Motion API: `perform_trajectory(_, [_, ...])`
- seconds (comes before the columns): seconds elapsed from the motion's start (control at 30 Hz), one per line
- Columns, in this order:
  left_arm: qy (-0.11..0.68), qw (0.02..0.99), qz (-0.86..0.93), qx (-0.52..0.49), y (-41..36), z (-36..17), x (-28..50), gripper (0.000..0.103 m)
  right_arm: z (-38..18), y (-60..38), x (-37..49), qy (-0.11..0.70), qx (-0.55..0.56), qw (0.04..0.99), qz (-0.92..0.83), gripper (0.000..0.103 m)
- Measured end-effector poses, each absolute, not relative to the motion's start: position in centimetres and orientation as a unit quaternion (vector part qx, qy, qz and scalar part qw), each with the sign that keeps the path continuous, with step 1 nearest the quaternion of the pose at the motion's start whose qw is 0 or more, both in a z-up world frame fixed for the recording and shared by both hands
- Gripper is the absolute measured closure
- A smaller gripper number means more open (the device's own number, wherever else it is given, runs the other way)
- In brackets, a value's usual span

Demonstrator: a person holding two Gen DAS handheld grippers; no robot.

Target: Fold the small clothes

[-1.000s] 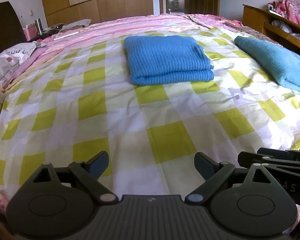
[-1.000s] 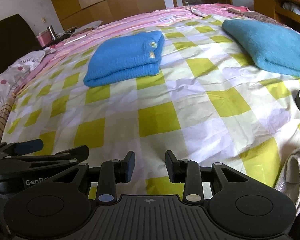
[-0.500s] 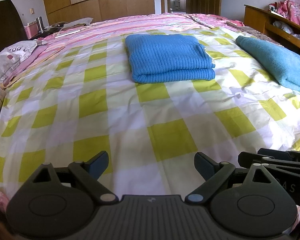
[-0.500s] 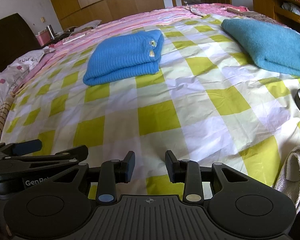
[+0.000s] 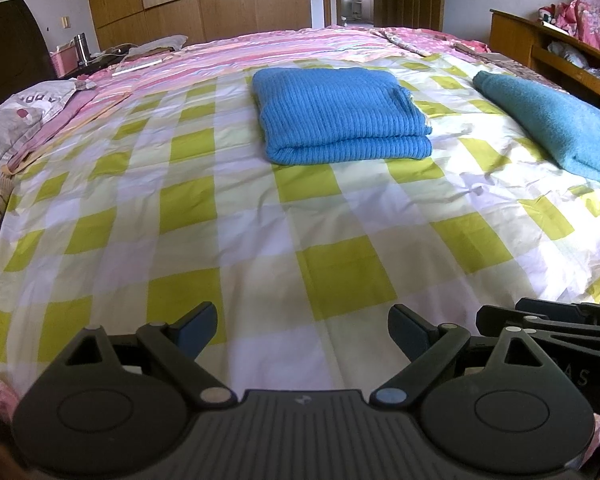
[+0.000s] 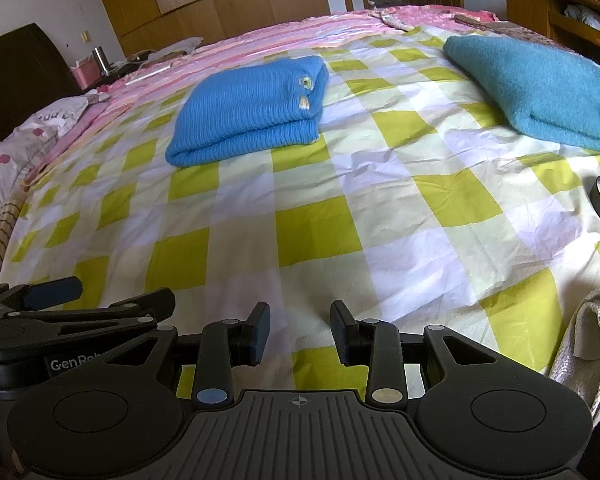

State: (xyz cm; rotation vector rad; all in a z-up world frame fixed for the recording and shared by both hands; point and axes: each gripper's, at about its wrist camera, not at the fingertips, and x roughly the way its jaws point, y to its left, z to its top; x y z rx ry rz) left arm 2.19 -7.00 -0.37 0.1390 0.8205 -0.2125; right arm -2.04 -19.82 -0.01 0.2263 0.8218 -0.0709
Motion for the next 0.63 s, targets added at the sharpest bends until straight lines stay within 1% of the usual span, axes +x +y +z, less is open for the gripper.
perform_trajectory(0.63, [0.396, 0.91, -0.1, 0.067, -7.1, -0.45, 2.01, 0.006, -0.07, -19.83, -2.01, 0.399, 0.11, 0.91, -0.035, 0.07])
